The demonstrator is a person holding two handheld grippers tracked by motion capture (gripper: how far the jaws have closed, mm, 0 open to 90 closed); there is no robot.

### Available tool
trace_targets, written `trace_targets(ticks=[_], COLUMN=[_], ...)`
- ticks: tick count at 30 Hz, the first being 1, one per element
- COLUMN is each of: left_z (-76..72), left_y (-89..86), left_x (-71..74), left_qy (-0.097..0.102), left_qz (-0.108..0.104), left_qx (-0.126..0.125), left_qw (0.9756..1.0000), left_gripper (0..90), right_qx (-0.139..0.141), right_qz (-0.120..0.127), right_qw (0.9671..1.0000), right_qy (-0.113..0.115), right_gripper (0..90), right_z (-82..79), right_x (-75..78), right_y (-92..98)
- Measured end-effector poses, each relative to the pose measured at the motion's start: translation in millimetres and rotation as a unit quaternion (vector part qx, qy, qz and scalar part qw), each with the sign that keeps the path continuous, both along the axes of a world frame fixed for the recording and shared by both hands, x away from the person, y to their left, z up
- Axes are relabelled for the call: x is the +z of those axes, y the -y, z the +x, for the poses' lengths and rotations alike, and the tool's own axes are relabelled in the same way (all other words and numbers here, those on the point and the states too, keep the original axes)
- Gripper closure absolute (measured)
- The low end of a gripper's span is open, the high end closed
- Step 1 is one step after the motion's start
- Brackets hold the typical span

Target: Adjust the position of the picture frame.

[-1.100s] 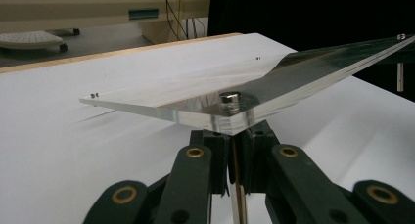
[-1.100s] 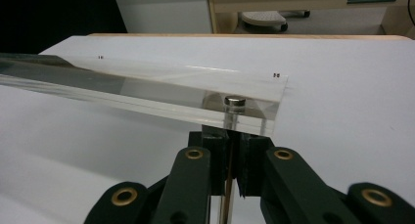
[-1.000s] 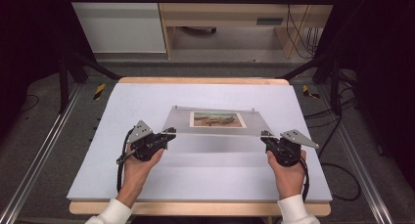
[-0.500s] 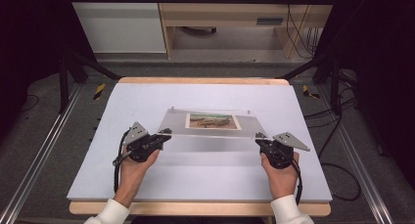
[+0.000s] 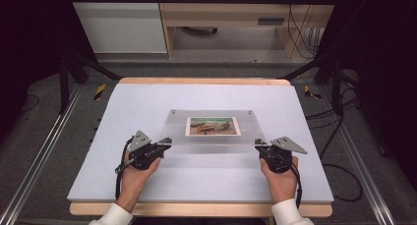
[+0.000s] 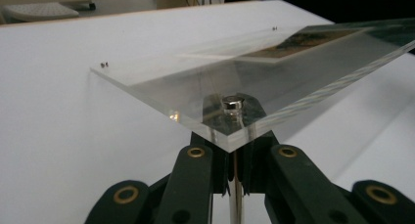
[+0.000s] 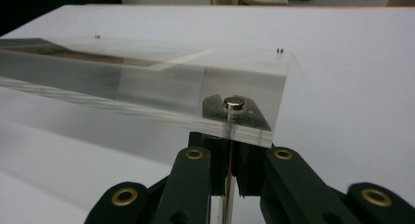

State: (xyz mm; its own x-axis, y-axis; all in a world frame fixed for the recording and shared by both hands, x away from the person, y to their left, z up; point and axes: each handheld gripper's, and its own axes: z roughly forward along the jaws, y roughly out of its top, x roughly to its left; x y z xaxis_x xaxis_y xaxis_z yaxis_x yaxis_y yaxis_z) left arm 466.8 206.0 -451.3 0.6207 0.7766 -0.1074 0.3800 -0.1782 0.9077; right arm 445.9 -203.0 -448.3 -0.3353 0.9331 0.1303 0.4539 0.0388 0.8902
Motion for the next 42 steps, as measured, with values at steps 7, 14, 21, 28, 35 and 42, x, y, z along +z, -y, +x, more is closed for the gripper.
trace_targets(ticks=[7,14,21,28,35,42], left_z=[-1.6,-0.5,-2.3,-3.7,-3.8,-3.7], left_y=[-0.6,-2.1,-0.6,0.5,0.8,1.1], left_x=[-4.3,-9.3,-11.4,-16.8,-19.6,-20.4], left_qy=[-0.015,-0.033,-0.040,-0.055,-0.065,-0.068], left_qz=[0.029,0.039,0.049,0.061,0.070,0.072], left_qx=[0.004,-0.003,-0.001,-0.001,-0.003,-0.003], left_qw=[0.9995,0.9987,0.9980,0.9967,0.9954,0.9950], left_gripper=[82.8,83.2,83.2,83.3,83.3,83.3], right_qx=[0.008,0.016,0.017,0.021,0.025,0.025], right_qz=[-0.006,-0.010,-0.015,-0.018,-0.028,-0.027], right_qw=[0.9997,0.9991,0.9988,0.9978,0.9965,0.9965], right_qy=[-0.021,-0.037,-0.043,-0.061,-0.074,-0.075], right_gripper=[84.8,84.7,84.5,84.1,83.1,83.2], right_z=[-2.9,-3.3,-2.7,-0.7,0.3,0.3], right_x=[-6.8,-13.0,-15.3,-21.2,-25.6,-25.4], right_y=[-2.1,-2.7,-2.7,-2.2,-1.8,-1.7])
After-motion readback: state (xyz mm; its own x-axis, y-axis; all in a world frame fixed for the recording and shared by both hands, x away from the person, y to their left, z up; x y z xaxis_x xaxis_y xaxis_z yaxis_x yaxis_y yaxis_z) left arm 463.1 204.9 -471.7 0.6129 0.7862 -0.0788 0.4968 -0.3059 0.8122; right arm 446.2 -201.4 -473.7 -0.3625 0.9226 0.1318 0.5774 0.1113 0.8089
